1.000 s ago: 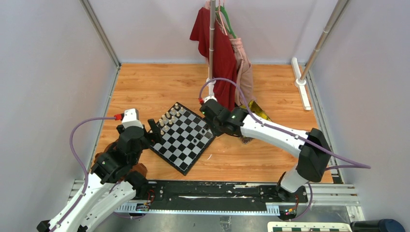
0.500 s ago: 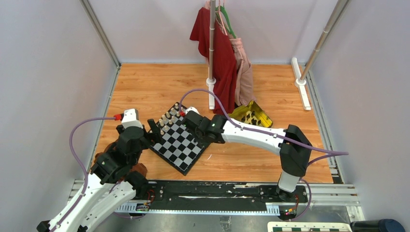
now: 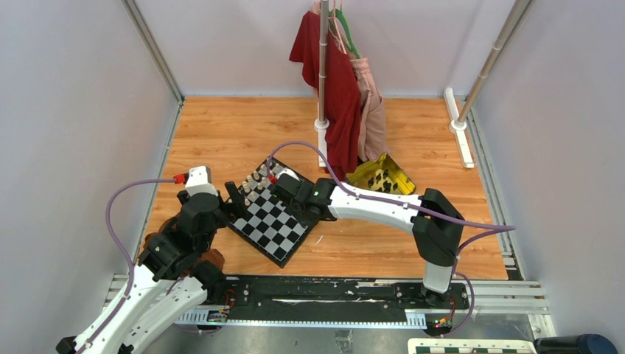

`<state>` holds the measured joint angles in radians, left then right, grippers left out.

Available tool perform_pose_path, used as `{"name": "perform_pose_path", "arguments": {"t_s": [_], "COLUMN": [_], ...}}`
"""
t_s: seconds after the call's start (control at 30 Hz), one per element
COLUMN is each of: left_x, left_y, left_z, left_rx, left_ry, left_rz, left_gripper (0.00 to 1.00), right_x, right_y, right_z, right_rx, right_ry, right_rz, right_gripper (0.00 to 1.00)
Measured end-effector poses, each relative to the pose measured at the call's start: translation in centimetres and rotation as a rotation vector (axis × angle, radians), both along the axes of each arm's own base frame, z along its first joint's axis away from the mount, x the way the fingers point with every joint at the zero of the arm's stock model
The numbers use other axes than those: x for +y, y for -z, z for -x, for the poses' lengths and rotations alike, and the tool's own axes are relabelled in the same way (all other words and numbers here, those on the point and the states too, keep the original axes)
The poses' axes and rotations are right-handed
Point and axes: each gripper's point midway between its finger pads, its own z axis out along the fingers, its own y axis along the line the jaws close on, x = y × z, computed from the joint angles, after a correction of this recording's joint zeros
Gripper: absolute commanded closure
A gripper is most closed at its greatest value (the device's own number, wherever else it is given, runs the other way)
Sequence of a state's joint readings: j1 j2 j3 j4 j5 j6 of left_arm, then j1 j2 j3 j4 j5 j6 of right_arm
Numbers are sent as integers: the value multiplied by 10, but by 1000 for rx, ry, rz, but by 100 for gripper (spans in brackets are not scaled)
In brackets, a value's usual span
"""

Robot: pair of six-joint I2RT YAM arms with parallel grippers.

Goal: Set up the chess pieces on the board
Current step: Place the chess piece on the chessboard.

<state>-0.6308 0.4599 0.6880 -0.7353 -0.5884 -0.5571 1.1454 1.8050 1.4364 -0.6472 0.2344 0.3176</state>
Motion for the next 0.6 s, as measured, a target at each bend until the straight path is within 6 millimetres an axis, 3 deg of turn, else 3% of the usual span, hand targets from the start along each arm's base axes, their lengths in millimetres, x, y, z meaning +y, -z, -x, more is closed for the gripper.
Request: {"name": "perform_pose_path", "arguments": {"t_s": [0.6], "left_x": [0], "left_y": [0], "left_z": [0], "left_rx": [0], "left_ry": [0], "left_rz": [0], "left_gripper": [0], "right_x": [8], "right_y": [14], "right_z": [-1], "right_rx": [21], "right_ry": [-12], "right_rz": [3], "right_gripper": [100]}}
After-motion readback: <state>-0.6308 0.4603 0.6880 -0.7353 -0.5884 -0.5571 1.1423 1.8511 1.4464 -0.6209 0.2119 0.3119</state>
